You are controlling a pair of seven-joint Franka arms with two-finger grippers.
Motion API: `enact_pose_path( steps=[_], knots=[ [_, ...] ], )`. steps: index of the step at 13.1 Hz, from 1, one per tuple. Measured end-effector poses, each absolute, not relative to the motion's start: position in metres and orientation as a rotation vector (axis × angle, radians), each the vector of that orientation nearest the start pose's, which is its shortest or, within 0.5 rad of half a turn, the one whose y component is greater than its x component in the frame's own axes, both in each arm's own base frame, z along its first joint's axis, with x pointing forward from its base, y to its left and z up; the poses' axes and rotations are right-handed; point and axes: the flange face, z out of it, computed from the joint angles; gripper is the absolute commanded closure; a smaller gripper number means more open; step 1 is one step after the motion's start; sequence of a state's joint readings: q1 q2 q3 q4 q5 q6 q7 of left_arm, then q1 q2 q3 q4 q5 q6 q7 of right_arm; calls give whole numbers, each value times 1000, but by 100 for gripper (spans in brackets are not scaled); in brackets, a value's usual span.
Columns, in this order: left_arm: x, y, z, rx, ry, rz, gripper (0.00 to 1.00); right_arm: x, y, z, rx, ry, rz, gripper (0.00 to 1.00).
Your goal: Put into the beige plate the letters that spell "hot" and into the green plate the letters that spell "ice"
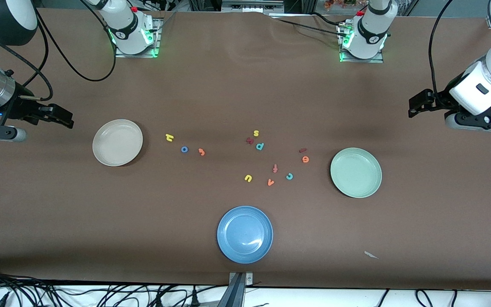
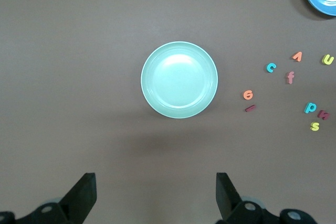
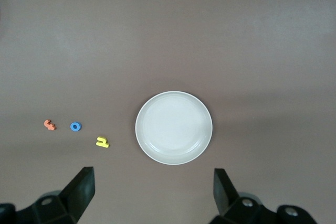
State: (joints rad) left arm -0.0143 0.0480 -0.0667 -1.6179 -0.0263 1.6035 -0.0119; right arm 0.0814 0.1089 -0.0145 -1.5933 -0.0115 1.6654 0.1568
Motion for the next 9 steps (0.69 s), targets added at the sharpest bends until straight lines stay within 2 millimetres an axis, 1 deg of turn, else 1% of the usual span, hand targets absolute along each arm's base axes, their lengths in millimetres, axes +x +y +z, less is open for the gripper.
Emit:
enact_pose_path(
  steps=[4,9],
  knots=[
    [567,-45,577,-3165,98,104,0,591,39,559,-3155,140,56,0],
    [571,-40,570,-3165,84,124,0,591,39,559,-3155,140,56,0]
  ],
)
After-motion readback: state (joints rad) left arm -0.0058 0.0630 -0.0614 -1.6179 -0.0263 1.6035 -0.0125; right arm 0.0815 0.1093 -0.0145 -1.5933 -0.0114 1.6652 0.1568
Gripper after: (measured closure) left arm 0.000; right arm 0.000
